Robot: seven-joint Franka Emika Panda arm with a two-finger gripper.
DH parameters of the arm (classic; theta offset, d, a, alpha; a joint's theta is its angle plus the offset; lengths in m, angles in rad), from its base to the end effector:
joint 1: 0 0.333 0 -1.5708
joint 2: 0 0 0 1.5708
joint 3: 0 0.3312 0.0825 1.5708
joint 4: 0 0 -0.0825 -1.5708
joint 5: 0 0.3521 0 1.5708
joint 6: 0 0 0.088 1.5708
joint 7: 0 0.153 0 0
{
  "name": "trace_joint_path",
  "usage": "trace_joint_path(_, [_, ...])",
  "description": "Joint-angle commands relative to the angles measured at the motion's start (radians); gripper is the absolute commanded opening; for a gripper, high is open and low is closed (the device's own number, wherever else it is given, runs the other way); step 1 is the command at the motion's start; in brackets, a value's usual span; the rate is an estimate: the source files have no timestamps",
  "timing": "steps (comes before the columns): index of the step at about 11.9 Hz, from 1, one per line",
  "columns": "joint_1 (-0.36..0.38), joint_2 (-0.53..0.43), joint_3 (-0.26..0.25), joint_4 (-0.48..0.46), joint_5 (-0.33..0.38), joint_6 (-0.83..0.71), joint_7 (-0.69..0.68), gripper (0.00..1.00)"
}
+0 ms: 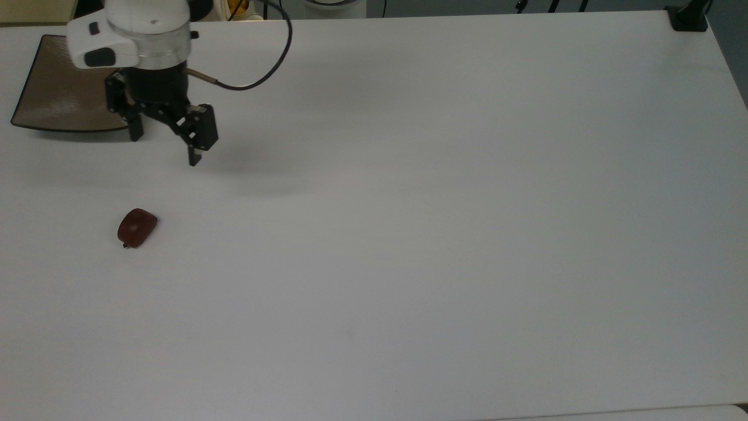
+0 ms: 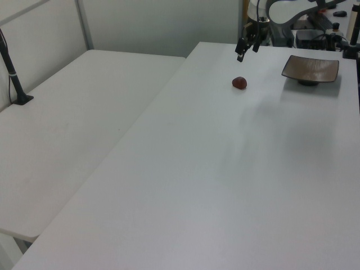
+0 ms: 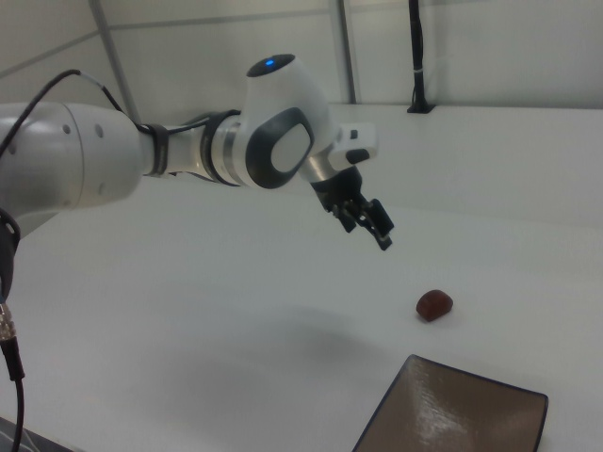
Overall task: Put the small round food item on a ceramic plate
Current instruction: 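Move the open gripper over the small dark red food item, then lower the gripper and close it on the dark red food item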
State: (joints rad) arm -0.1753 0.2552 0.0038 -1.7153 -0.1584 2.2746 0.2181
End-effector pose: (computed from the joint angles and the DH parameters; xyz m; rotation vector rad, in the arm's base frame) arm 0.6388 -0.1204 0.4527 2.9446 -0.4537 0.4608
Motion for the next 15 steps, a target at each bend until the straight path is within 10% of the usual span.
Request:
trace_joint_path(1, [-0.044,0.053,0.005,0.029,-0.02,0.06,0.044,1.0])
trace_joint_path(15, [-0.095,0.374,0.008,0.151,-0.135,0.29,0.28,1.0])
